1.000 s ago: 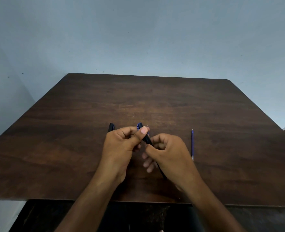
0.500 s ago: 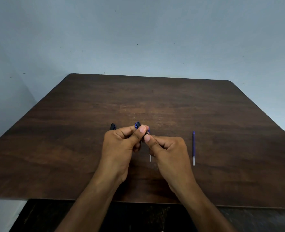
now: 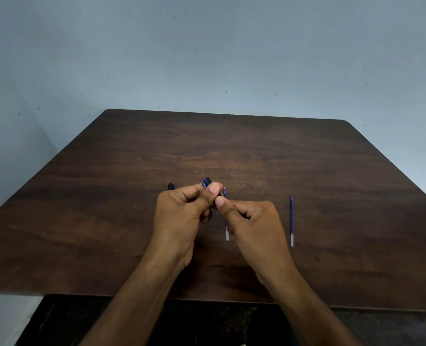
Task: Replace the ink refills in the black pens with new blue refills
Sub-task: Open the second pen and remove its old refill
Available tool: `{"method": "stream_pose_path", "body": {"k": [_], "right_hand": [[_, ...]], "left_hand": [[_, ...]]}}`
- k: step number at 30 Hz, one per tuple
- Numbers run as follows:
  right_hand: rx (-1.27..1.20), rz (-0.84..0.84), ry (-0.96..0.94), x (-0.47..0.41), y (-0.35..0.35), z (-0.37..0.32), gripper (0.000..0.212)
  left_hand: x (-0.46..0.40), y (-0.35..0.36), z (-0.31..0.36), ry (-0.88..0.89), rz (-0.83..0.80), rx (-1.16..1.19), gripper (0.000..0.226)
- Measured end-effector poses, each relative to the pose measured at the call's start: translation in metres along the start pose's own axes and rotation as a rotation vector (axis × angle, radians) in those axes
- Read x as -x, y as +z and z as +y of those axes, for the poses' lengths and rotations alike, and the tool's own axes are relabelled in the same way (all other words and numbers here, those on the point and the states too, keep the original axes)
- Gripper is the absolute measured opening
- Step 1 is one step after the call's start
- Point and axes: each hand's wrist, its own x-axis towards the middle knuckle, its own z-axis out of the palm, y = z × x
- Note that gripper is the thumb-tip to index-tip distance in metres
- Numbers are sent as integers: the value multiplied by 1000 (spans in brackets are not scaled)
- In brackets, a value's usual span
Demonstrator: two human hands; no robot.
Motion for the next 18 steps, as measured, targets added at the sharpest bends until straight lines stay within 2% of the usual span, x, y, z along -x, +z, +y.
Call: {"method": "stream_pose_path", "body": {"k": [5,10,14,18], "right_hand": [[-7,-35,161,5,-13,-1,53],[23,29,198,11,-28,1,42],[118,141,126,13,-35,3,47],[231,242,104,13,-40,10,30]], "left_hand": [[-11,-2,0,12,47,-29,24],[-32,-7,3,17,110,-20,38],[-44,2,0,13,53,-336,30],[-52,25,-4,30,-37,-651,29]]}}
